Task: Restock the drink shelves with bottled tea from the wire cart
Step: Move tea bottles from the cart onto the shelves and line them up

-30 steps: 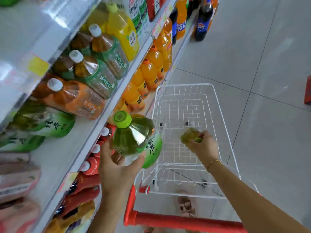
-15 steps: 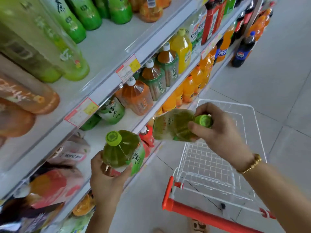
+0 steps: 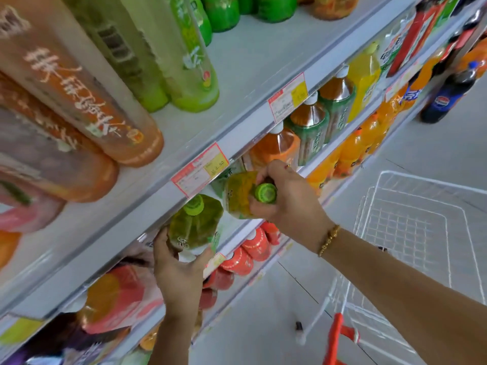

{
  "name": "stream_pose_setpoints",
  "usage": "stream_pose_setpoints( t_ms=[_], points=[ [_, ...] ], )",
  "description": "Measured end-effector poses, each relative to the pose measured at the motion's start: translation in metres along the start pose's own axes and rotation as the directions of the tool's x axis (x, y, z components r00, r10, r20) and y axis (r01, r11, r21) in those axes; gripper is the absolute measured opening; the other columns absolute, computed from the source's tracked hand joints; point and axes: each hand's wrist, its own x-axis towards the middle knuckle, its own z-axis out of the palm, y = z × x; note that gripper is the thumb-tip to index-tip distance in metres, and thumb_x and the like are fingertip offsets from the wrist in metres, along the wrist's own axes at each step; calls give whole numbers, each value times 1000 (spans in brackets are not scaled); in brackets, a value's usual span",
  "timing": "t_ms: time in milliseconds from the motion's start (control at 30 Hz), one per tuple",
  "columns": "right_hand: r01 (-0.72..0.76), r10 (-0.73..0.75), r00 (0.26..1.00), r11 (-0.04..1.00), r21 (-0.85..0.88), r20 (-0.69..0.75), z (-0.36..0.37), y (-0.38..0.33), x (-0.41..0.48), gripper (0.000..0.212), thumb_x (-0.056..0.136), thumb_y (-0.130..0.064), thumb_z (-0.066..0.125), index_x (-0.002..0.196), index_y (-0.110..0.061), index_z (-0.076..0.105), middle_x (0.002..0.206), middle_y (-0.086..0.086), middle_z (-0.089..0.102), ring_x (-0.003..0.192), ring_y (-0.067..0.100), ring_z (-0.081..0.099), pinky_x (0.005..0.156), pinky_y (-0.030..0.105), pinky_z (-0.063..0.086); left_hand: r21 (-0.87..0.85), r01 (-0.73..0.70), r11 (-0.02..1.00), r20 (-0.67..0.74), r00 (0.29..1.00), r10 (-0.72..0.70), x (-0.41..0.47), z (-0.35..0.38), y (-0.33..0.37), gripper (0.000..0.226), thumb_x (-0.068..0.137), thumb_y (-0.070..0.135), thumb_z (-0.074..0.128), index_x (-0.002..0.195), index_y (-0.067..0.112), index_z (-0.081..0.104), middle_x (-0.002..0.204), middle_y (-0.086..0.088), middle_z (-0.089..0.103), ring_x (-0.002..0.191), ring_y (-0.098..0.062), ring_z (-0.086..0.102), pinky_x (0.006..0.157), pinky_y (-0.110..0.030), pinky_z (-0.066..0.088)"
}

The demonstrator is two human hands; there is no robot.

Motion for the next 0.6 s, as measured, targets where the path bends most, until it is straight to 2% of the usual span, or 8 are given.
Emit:
stream_pose_setpoints(
  t_ms=[67,167,233,300,367,433,533,600],
  points=[
    [13,-11,999,999,-48,37,6,8,10,33,71,-18,72,87,-24,43,90,-2,54,79,13,47,66,25,39,-14,-12,1000,-22,1000,12,7,7,-3,79,57,8,88,125,-2,49,119,-16,62,108,-24,59,97,-23,42],
    [75,-52,988,985,-153,146,9,13,25,32,72,-21,72,88,-22,44,87,-3,51,78,12,44,66,22,32,-28,-36,999,-50,998,34,15,19,-2,77,58,7,87,124,-6,48,117,-14,61,101,-7,53,91,-2,36],
    [126,-87,976,974,-191,201,11,17,34,30,72,-23,72,88,-21,46,86,-1,52,77,15,46,67,25,36,-71,-36,997,-39,999,34,21,29,-7,72,59,5,87,119,-6,49,108,-8,59,94,0,50,87,2,34],
    [148,-102,967,971,-189,232,9,22,42,30,70,-23,72,87,-21,48,89,3,56,79,19,50,71,33,44,-98,5,995,-30,1000,-8,27,37,-17,68,59,12,88,115,4,49,103,-5,58,90,-6,54,90,-9,42],
    [157,-104,957,971,-180,271,9,27,48,27,69,-22,72,87,-19,52,93,6,57,81,22,52,75,38,46,-123,42,992,-22,999,-45,31,40,-26,67,63,25,85,116,12,46,113,-8,62,100,-21,61,97,-35,48],
    [166,-113,952,972,-168,285,11,32,56,28,69,-19,73,92,-13,59,98,6,57,87,22,52,78,39,47,-227,89,970,2,996,-91,34,40,-26,65,67,18,84,122,16,49,119,-11,62,107,-29,61,98,-47,47],
    [153,-110,964,974,-166,243,18,33,70,41,69,-16,73,109,-9,63,115,9,59,102,25,54,85,37,46,-269,189,944,97,981,-168,42,38,-22,62,72,1,79,103,51,59,110,-3,63,97,-20,61,91,-35,49],
    [120,-95,983,981,-154,156,23,34,74,48,71,-16,73,118,-12,62,124,8,58,110,26,53,90,33,45,-253,251,934,193,959,-206,45,36,-24,51,76,4,75,105,43,60,112,2,64,101,-13,62,92,-27,49]
  ],
)
